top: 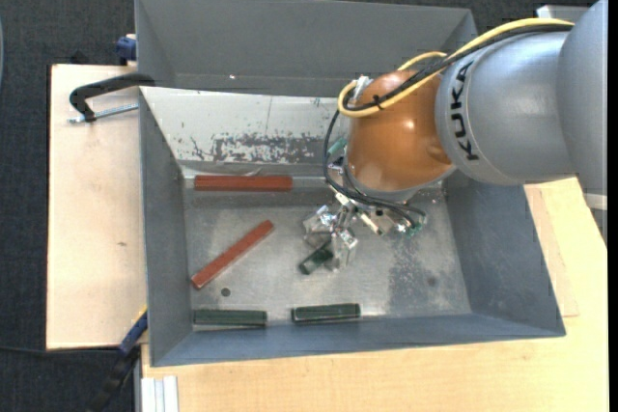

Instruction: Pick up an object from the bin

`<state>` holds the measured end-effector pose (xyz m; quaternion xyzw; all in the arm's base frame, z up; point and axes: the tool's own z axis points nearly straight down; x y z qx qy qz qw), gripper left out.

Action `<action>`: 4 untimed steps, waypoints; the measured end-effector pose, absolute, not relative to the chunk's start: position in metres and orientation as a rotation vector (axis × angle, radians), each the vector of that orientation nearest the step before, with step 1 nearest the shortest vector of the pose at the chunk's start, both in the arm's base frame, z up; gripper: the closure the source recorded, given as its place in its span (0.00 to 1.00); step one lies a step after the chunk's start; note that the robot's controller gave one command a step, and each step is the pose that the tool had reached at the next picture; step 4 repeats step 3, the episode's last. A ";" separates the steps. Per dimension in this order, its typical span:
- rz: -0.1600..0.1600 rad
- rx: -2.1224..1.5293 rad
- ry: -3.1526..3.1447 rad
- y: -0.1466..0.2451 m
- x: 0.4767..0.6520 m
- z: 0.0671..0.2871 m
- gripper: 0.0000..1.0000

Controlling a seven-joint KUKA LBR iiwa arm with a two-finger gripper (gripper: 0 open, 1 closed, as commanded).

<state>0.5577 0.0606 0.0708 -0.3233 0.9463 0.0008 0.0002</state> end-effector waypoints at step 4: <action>0.002 -1.006 2.974 0.069 0.566 0.233 1.00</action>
Offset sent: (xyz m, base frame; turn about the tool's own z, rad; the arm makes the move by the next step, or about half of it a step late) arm 0.0000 0.0000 0.0000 0.0000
